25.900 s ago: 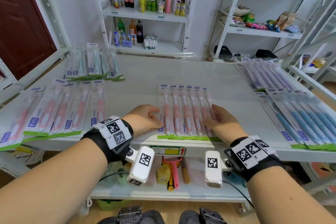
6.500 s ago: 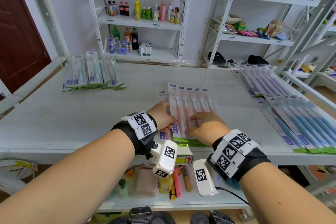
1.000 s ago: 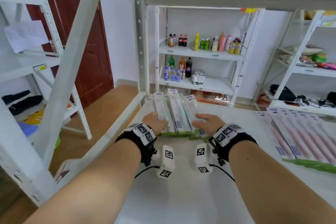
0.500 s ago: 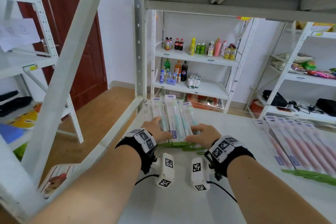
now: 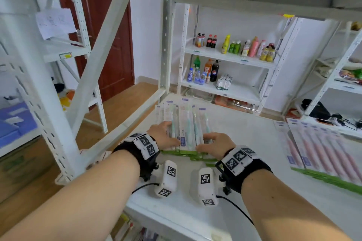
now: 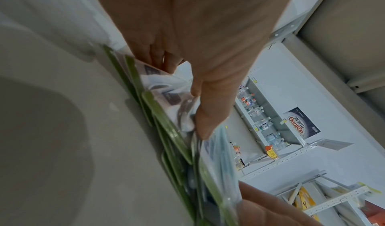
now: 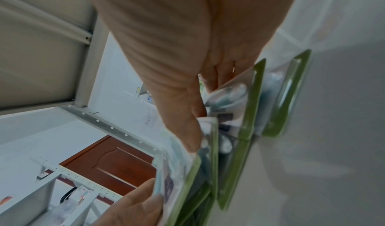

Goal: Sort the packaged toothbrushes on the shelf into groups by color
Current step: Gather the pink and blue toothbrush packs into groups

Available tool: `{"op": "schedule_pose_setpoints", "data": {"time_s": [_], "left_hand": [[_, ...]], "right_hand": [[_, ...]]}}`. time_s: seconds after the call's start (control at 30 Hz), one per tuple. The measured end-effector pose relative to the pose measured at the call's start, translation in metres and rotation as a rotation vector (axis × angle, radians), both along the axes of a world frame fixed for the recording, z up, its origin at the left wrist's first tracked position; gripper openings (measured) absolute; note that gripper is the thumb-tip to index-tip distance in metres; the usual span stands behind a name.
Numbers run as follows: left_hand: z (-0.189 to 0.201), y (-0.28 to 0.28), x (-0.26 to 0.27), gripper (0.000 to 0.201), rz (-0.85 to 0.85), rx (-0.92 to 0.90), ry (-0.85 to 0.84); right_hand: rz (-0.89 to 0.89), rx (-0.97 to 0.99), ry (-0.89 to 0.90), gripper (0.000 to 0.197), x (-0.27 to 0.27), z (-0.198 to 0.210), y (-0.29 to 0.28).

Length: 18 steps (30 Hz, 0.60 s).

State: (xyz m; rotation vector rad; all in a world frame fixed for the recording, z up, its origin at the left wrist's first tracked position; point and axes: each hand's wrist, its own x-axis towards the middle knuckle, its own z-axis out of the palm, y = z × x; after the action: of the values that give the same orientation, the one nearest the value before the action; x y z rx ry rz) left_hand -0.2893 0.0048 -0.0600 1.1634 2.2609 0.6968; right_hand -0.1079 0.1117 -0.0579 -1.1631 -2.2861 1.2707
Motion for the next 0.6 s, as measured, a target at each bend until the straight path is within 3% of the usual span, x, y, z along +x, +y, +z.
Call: {"op": "schedule_pose_setpoints", "data": {"time_s": [0.6], "left_hand": [[0.005,-0.102,0.035,0.085,-0.057,-0.014,-0.012]], "right_hand": [[0.004,-0.012,-0.022,0.048,0.042,0.008,-0.094]]}}
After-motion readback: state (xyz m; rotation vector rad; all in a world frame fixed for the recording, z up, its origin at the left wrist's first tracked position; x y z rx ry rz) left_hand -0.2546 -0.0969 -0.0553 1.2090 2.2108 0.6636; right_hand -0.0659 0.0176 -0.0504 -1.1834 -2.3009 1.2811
